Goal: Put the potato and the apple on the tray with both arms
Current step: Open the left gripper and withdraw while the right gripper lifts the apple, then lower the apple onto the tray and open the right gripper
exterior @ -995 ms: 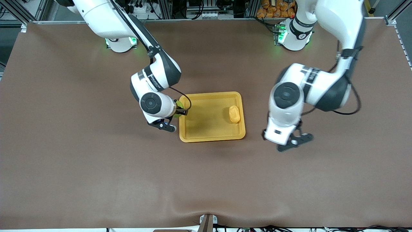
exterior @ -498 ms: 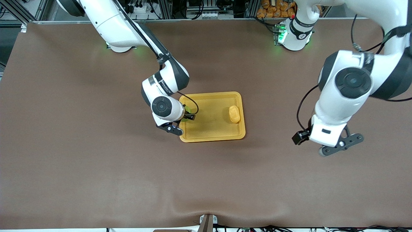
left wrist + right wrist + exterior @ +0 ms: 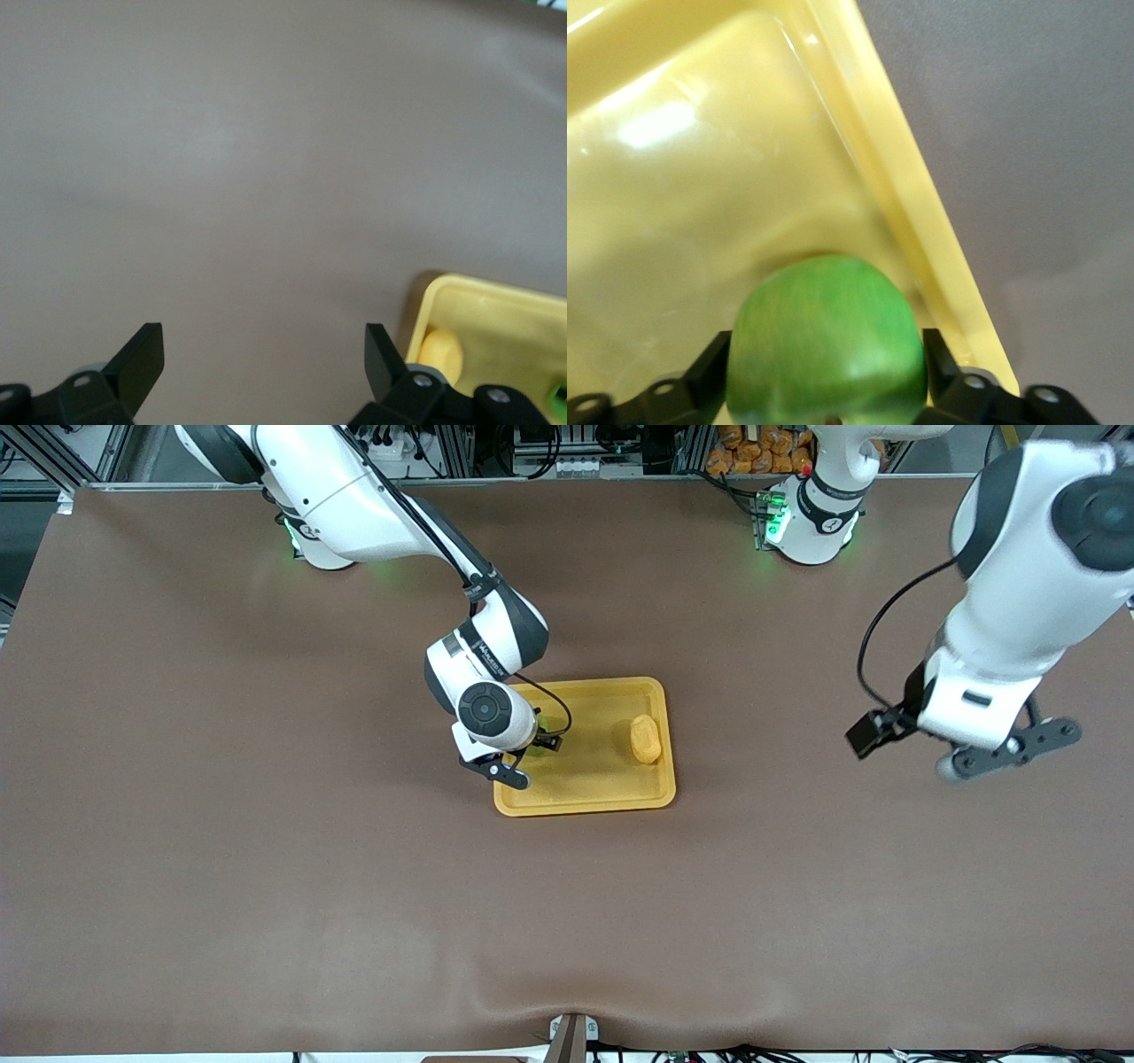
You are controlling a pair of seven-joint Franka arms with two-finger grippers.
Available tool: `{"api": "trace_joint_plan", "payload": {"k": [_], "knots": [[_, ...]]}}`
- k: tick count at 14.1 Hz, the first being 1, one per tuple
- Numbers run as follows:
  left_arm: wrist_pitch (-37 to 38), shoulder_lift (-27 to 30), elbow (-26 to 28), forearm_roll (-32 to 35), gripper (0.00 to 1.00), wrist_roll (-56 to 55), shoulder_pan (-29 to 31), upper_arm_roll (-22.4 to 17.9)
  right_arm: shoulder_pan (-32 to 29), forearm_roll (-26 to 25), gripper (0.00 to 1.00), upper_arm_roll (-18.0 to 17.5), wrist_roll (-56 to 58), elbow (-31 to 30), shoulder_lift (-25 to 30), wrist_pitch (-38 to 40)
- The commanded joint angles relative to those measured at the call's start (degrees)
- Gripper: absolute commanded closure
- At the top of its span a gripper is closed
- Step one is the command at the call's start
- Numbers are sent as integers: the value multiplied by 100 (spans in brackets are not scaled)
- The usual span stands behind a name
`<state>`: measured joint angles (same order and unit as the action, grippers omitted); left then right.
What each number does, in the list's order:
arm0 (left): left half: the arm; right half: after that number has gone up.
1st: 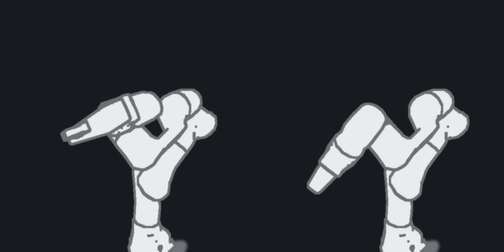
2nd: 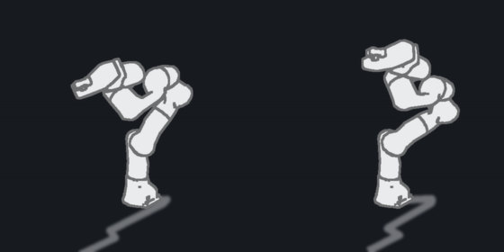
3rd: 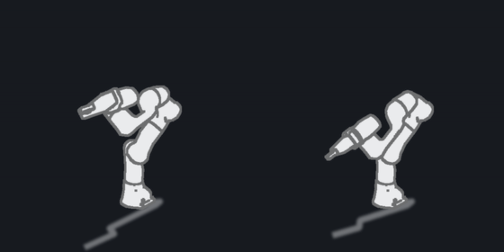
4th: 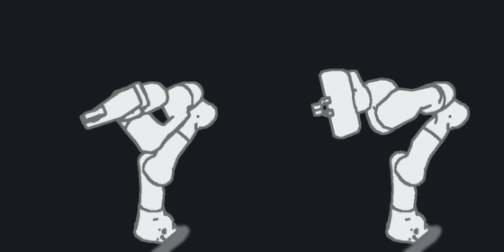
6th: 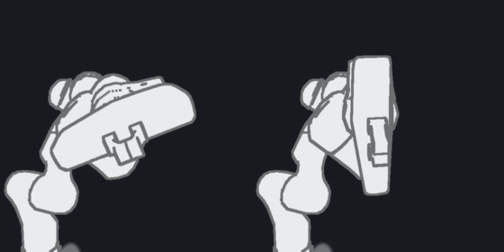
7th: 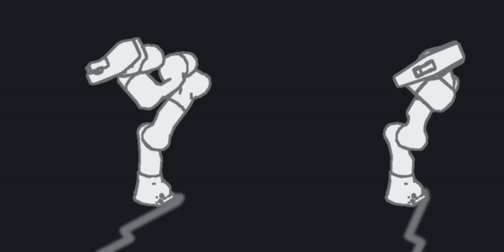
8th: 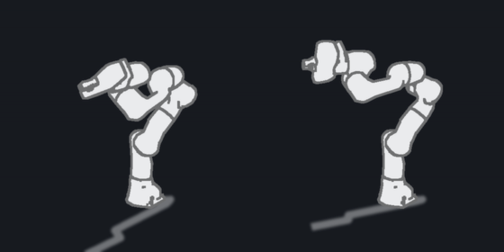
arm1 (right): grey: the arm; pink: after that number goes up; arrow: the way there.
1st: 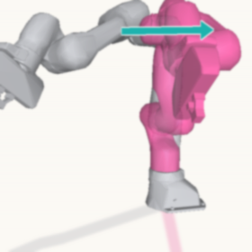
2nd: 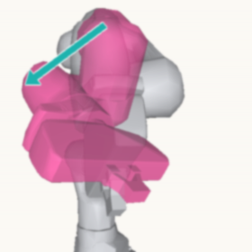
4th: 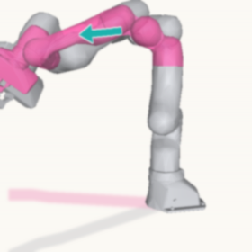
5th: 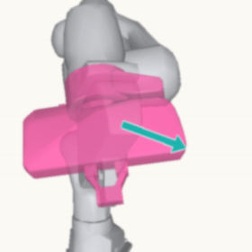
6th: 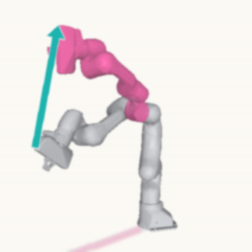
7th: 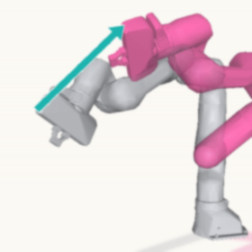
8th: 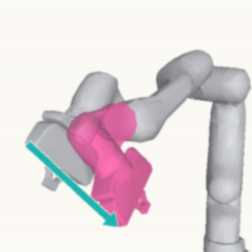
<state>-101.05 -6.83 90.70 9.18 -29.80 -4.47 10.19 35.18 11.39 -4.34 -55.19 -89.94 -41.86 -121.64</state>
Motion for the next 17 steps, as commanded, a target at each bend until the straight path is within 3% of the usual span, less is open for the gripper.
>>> {"api": "trace_joint_plan", "payload": {"k": [1,4,6,10,13,17], "knots": [[-82,717,869,-188,0,789,61,-227,24,13,0,29,-62,309,-68,96],[119,964,967,-452,0,1887,52,-614,-116,13,0,47,17,626,-6,595],[645,982,888,-470,0,2258,52,-641,-230,21,0,56,114,898,-6,1001],[875,1017,686,-680,0,3014,315,-677,-397,4,0,82,299,1179,29,1317],[1219,1061,501,-768,0,3217,377,-677,-757,21,0,74,308,1899,20,2186],[1193,1105,493,-760,0,3165,377,-650,-1162,57,0,47,290,2270,107,2575]]}}
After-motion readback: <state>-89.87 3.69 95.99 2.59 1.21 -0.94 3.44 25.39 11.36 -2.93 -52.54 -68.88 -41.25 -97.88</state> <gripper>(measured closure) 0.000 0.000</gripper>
